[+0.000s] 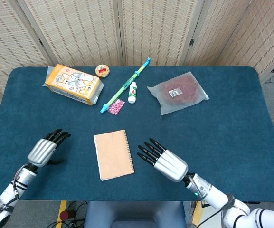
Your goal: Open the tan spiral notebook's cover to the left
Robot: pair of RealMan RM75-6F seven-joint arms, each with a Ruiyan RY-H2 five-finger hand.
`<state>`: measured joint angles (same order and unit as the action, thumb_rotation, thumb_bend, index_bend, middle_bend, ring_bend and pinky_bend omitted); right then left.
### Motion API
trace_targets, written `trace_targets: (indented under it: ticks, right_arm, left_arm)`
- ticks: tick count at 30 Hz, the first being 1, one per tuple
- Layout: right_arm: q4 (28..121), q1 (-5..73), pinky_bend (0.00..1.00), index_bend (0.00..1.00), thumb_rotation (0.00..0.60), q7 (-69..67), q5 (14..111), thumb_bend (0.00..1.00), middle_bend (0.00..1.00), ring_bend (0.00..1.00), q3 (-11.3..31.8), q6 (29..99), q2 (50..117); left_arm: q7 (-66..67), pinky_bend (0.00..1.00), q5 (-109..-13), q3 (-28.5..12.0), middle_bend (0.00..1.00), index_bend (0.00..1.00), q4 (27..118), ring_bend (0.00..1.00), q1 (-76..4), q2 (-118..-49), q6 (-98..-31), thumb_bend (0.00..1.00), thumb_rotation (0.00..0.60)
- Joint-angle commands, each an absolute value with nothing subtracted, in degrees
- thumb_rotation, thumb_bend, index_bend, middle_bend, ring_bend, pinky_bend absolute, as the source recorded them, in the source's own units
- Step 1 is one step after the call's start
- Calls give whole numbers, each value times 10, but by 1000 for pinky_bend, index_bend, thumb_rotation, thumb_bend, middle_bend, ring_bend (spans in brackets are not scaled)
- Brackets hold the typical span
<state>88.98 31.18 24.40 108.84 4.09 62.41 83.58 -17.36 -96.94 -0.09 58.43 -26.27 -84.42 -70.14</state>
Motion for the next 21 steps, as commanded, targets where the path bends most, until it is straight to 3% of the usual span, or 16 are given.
trace_targets:
  ticks: [1, 21]
  right_arm:
    - [868, 326, 10, 0, 600, 246, 1093, 0, 0, 0, 39, 628, 867]
    - [764, 358, 0, 0, 600, 242, 1060, 0, 0, 0, 24, 624, 946]
  left_arm:
    - [-186, 241, -984, 10, 147, 142, 559, 77, -281, -875, -697, 171, 600]
    - [-202, 241, -1008, 27, 141, 135, 440, 77, -335, -990, -720, 171, 600]
